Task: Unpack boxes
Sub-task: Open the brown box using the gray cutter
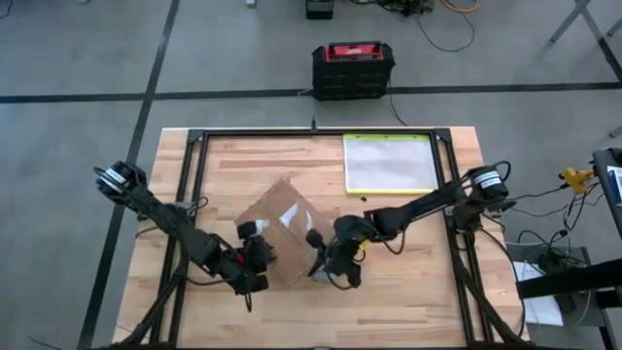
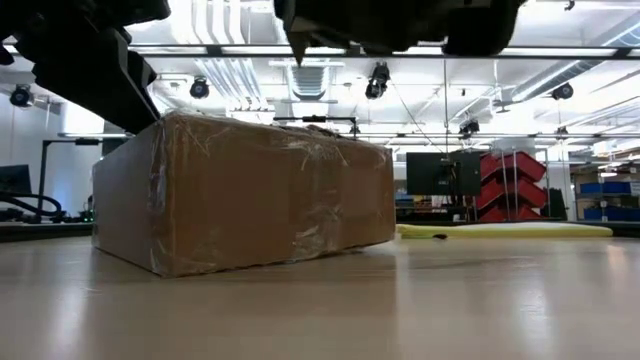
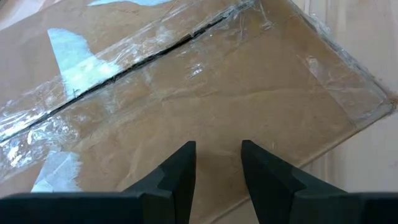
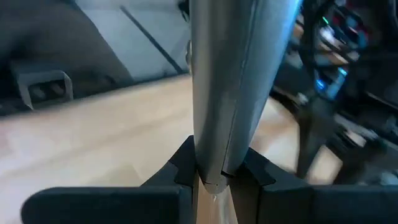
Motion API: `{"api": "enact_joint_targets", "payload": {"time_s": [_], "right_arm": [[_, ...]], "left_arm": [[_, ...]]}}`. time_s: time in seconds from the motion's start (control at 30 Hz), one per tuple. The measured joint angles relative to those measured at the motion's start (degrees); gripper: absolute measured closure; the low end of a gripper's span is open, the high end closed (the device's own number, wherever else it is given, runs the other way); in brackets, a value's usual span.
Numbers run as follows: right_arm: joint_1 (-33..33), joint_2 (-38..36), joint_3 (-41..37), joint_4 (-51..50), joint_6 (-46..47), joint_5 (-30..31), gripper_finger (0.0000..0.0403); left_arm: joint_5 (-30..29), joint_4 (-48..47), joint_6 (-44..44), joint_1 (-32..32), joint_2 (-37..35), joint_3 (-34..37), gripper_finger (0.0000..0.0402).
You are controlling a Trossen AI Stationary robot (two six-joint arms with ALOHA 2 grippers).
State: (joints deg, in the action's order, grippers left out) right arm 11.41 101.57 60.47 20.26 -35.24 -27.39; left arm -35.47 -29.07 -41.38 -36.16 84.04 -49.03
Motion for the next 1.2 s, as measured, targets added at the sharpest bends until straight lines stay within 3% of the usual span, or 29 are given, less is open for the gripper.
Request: {"api": "enact_joint_targets", "payload": {"time_s": [0.2,0.33,0.57,0.87,1.2], "right_arm": [[-0.64,2.19,-0.19,3.73,-1.43,-0.17,0.0363],[-0.57,2.27,-0.15,4.43,-1.43,-0.32,0.0363],[-0.82,2.75,-0.26,6.00,1.33,-0.10,0.0363],[-0.82,5.61,-0.66,13.76,7.67,-0.54,0.0363],[-1.06,6.35,-0.92,15.09,14.47,-1.07,0.0363]], "left_arm": [[-0.74,-0.12,-0.91,-0.30,-2.49,-5.77,0.0285],[-1.27,3.74,2.51,-0.28,0.07,-8.63,0.0285],[-0.76,13.24,4.92,-0.22,7.97,-9.08,0.0285],[0.23,13.29,-0.79,-1.46,10.46,-8.73,0.0285],[0.64,12.86,-3.29,-1.55,12.12,-8.14,0.0285]]}}
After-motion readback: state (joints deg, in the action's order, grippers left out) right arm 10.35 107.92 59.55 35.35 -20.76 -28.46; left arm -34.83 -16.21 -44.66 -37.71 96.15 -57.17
